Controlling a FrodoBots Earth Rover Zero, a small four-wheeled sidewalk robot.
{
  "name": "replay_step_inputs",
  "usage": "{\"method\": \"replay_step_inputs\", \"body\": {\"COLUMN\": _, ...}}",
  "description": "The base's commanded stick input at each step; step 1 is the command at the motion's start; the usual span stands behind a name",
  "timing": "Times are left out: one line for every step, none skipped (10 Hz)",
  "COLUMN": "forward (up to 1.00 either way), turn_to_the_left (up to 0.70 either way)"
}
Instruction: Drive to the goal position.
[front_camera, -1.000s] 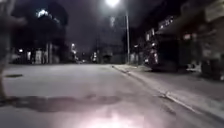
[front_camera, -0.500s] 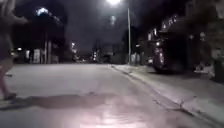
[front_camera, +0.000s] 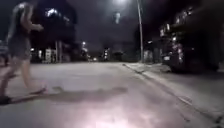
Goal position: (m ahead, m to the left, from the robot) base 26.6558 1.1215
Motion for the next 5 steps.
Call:
{"method": "replay_step_inputs", "body": {"forward": 1.00, "turn_to_the_left": 0.00}}
{"method": "replay_step_inputs", "body": {"forward": 1.00, "turn_to_the_left": 0.00}}
{"method": "replay_step_inputs", "body": {"forward": 1.00, "turn_to_the_left": 0.00}}
{"method": "replay_step_inputs", "body": {"forward": 1.00, "turn_to_the_left": 0.00}}
{"method": "replay_step_inputs", "body": {"forward": 1.00, "turn_to_the_left": 0.00}}
